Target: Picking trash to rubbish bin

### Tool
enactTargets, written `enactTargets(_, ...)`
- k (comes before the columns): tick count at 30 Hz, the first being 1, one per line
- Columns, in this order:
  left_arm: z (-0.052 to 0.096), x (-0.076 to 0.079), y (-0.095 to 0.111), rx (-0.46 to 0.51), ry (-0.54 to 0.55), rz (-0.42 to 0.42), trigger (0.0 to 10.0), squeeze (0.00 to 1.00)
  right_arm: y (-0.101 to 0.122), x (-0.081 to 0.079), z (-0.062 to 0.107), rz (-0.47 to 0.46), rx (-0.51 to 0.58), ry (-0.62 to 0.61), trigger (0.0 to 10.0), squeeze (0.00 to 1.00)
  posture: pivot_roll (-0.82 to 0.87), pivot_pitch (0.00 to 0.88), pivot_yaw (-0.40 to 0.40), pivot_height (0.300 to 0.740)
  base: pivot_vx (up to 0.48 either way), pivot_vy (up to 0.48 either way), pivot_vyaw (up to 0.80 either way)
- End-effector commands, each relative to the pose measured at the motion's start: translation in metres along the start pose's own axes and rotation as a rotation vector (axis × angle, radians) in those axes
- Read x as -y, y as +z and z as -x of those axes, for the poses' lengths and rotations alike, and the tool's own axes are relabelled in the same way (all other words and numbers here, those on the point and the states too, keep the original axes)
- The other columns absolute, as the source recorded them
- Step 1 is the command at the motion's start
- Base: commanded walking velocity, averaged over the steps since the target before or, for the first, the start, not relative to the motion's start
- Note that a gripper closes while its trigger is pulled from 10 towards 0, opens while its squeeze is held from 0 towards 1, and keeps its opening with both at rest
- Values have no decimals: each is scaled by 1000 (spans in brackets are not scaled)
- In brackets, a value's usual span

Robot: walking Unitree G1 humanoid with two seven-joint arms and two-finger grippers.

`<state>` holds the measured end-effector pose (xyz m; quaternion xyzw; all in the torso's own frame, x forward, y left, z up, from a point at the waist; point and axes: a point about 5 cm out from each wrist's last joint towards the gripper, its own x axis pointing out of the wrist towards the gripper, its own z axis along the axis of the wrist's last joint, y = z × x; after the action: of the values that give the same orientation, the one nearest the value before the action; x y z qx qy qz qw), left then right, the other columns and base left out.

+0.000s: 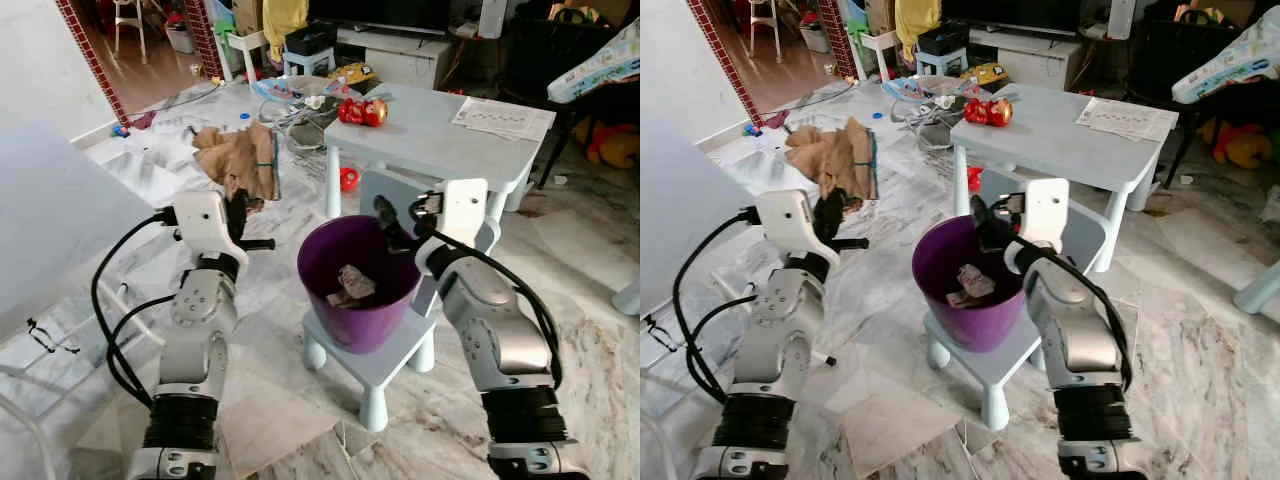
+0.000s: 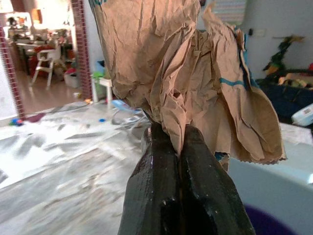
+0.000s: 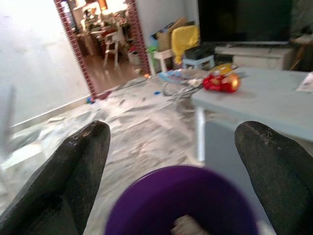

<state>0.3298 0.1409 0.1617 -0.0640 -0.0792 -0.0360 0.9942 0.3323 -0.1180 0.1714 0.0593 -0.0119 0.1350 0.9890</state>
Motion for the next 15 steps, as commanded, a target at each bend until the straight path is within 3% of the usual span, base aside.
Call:
enactTargets(1, 2, 3, -2, -12, -12, -7, 10000, 0, 3, 1, 0, 1, 5, 0, 10000, 0, -72, 11, 81, 740, 382, 0, 0)
enactTargets(10, 3, 3, -4, -22, -11, -5, 10000, 0, 2, 0, 0, 1, 1, 6, 10000, 0, -69, 10, 79, 740, 303, 0, 0)
enactTargets(15, 4, 3, -9, -52, -10, -2, 10000, 0, -1, 1, 1, 2, -10, 4, 10000, 0, -69, 14, 82, 740, 0, 0, 0)
